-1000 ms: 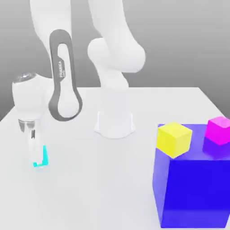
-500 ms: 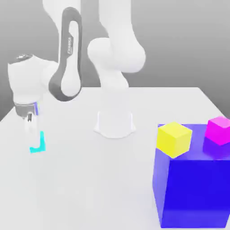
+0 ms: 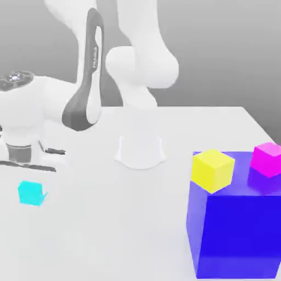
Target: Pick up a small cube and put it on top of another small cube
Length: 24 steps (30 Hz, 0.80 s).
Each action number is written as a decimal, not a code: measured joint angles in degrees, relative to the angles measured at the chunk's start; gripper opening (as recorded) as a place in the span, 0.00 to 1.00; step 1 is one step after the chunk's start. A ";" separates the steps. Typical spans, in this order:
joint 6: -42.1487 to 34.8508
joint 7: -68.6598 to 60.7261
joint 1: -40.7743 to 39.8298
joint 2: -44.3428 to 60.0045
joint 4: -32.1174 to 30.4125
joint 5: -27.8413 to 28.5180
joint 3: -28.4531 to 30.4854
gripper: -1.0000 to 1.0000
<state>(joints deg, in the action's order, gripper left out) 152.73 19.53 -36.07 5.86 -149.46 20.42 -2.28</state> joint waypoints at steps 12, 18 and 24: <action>-10.76 -28.05 11.67 2.63 11.16 14.50 -11.79 0.00; -16.44 -42.64 18.00 4.07 17.12 22.22 -17.99 0.00; -22.59 -58.25 25.17 5.73 23.62 30.49 -24.34 0.00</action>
<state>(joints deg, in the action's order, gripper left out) 130.14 -38.72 -10.91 11.59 -125.84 50.92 -26.62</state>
